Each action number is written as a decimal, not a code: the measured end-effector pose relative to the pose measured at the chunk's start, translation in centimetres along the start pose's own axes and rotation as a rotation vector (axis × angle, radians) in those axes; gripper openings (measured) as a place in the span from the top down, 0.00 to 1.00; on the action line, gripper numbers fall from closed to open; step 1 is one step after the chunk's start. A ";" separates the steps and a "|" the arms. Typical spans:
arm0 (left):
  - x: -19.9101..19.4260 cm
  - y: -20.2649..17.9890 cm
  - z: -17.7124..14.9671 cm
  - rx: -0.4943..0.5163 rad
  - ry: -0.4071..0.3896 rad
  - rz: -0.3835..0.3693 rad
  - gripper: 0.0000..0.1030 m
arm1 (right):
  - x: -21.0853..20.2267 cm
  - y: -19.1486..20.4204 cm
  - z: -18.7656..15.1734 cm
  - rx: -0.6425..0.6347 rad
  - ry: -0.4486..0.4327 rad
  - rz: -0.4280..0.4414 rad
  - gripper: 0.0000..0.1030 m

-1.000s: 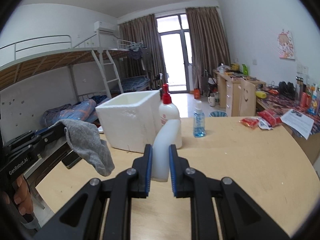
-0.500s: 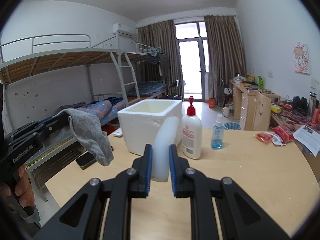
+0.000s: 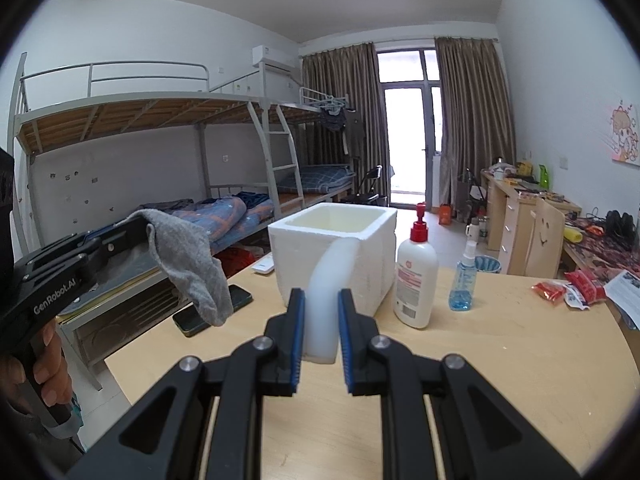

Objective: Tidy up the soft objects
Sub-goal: 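Carry the foam strip and sock toward the foam box with both tools, then lower the foam strip into the foam box and open the right tool, then lower the grey sock into the foam box and open the left tool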

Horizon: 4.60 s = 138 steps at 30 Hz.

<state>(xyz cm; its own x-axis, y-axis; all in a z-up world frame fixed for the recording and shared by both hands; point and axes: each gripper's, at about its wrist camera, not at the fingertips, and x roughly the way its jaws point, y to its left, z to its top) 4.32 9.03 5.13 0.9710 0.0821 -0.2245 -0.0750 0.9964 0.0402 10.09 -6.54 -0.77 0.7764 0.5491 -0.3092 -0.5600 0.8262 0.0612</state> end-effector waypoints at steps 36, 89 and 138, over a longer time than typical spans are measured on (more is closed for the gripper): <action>5.7 2.0 3.2 -0.047 0.030 -0.057 0.89 | 4.7 1.0 4.1 -0.075 0.029 0.009 0.81; 14.9 6.3 6.4 -0.073 0.036 0.034 0.89 | 21.2 -1.0 7.5 -0.057 0.204 0.041 0.81; 18.7 2.3 8.0 -0.061 0.070 -0.053 0.89 | 10.4 -2.2 8.4 -0.103 0.018 -0.006 0.01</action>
<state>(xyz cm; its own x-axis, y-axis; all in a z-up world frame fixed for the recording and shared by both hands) 24.11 12.66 8.84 0.9559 0.0286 -0.2922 -0.0398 0.9987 -0.0322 21.80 -1.61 3.88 0.7751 0.5412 -0.3261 -0.5827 0.8118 -0.0380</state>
